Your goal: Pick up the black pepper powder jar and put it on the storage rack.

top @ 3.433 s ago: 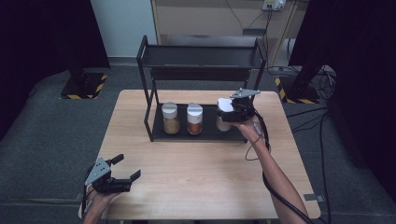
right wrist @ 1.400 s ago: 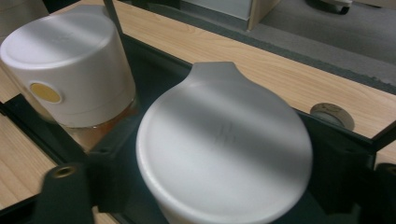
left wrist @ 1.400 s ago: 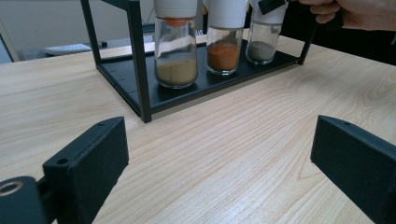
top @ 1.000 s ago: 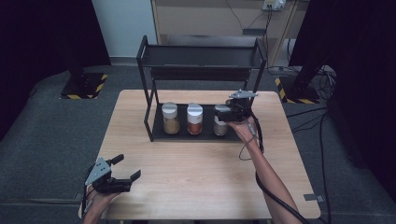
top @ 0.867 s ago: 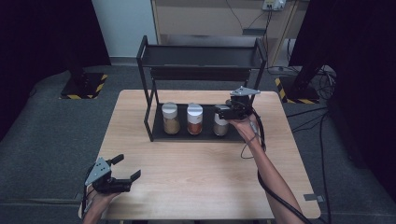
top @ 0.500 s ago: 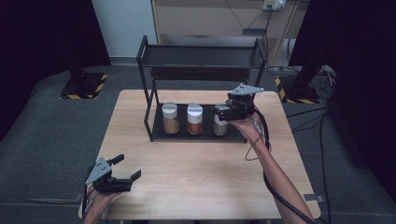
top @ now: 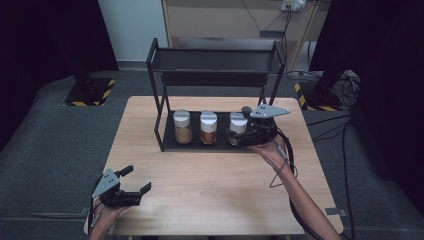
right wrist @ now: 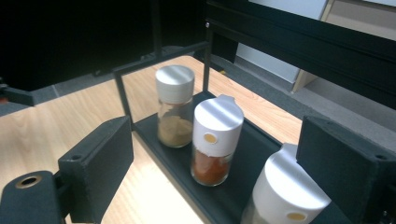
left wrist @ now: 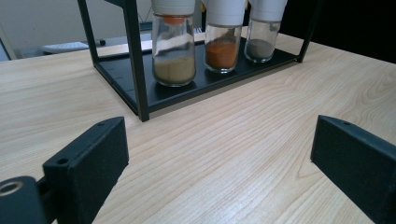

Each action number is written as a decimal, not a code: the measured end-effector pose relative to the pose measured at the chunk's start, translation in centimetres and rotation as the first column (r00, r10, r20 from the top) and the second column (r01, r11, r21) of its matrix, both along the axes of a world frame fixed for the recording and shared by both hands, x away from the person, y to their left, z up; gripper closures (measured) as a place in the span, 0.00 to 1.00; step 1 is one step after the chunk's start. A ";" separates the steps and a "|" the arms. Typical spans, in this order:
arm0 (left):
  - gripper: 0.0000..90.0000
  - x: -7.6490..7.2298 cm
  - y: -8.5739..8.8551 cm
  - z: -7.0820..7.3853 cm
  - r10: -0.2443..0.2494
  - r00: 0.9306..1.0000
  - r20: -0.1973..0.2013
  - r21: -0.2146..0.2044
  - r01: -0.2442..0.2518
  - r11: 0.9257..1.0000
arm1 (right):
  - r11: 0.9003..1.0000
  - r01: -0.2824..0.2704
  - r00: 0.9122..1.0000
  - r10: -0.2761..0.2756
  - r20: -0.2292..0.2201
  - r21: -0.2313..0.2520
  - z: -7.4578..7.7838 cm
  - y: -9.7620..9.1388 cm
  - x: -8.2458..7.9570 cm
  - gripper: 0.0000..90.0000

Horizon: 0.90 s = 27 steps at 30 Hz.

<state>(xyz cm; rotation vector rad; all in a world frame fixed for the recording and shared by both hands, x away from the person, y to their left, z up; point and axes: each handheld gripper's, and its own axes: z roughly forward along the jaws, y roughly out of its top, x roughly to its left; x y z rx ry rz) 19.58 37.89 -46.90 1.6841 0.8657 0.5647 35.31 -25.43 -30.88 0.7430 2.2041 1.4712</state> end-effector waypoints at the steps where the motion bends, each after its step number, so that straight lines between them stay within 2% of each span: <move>1: 0.04 0.0 0.0 0.0 -0.001 1.000 0.001 0.000 0.001 1.000 | 1.000 -0.002 1.000 0.002 0.001 0.000 0.0 -0.2 -0.3 0.12; 6: 0.04 0.0 0.0 0.0 -0.003 1.000 0.001 0.000 0.003 1.000 | 1.000 -0.005 1.000 0.005 0.008 0.008 -0.3 -1.1 -2.0 0.12; 9: 0.04 -0.1 0.0 0.0 -0.003 1.000 0.002 -0.002 0.003 1.000 | 1.000 -0.008 1.000 0.008 0.005 0.013 -0.4 -1.5 -2.5 0.12; 12: 0.04 0.0 0.0 0.0 -0.003 1.000 0.001 -0.003 0.003 1.000 | 1.000 -0.004 1.000 0.004 0.019 0.010 -0.2 -2.1 -3.8 0.12; 16: 0.04 -0.1 0.1 0.0 -0.002 1.000 0.002 -0.007 0.002 1.000 | 1.000 0.000 1.000 0.000 0.026 0.020 -0.2 -2.7 -4.7 0.12; 23: 0.04 -0.1 0.1 0.0 -0.001 1.000 0.003 -0.012 0.001 1.000 | 0.999 0.039 0.998 -0.040 0.047 0.023 0.1 -4.2 -6.9 0.12; 27: 0.04 -0.1 0.1 0.0 -0.002 1.000 0.004 -0.012 0.002 1.000 | 0.997 0.068 0.997 -0.069 0.044 0.031 -0.2 -5.3 -7.8 0.12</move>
